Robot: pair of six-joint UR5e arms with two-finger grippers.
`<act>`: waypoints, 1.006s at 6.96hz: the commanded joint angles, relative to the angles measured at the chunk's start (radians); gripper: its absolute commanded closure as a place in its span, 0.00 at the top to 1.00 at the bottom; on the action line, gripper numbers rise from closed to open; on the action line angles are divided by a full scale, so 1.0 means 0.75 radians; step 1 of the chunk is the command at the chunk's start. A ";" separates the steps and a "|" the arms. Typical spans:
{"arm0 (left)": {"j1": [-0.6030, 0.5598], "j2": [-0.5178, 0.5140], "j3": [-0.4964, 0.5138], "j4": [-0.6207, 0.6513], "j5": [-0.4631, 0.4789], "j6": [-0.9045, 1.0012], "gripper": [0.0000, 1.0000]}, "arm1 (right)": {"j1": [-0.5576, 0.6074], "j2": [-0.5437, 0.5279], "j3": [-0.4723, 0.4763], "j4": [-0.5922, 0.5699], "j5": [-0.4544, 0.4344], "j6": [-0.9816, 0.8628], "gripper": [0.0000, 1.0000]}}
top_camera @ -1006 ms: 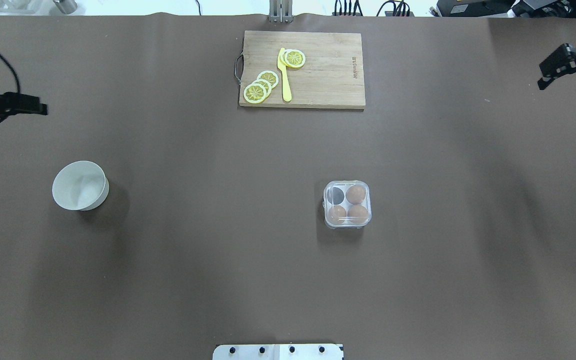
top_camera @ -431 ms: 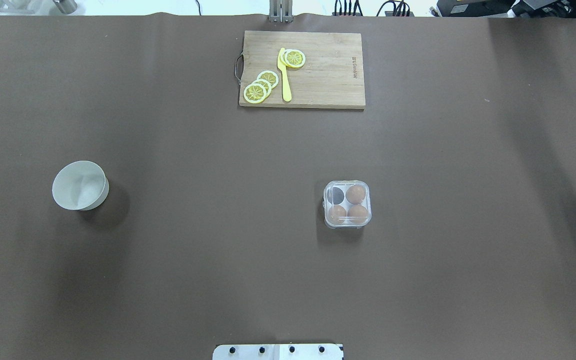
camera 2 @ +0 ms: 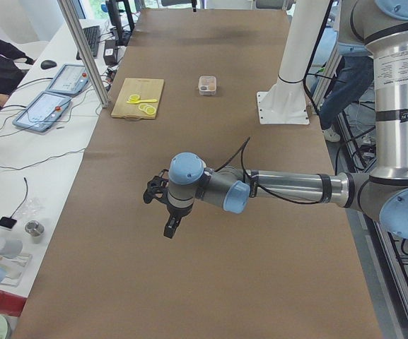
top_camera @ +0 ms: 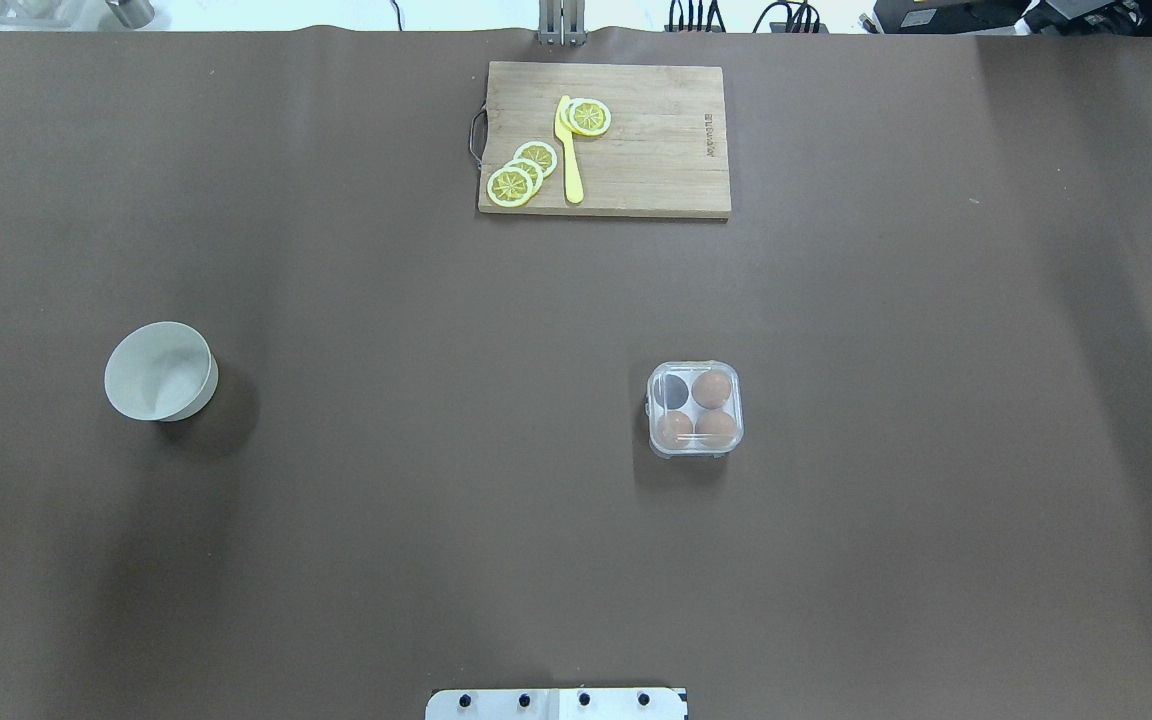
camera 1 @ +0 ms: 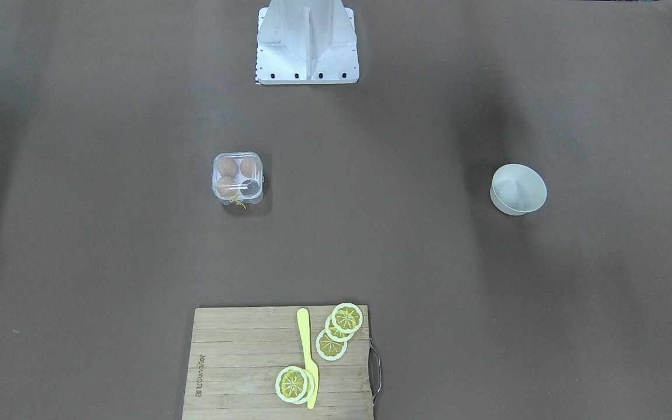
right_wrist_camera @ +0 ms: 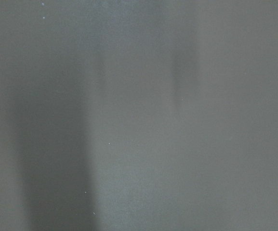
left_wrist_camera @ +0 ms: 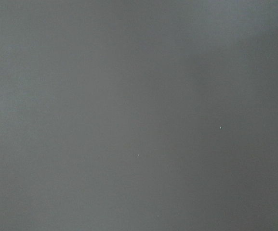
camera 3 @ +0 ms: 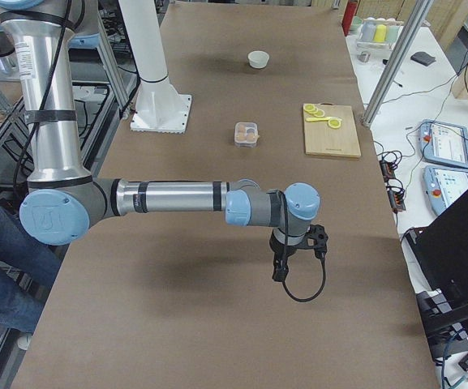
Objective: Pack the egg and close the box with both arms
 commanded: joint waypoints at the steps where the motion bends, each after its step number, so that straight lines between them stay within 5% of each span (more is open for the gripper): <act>1: -0.005 -0.020 -0.011 0.179 -0.033 -0.002 0.98 | 0.005 0.001 0.013 0.004 0.004 -0.002 1.00; 7: -0.027 -0.018 -0.002 0.188 -0.031 -0.002 0.98 | 0.005 0.021 0.032 0.002 0.033 0.009 1.00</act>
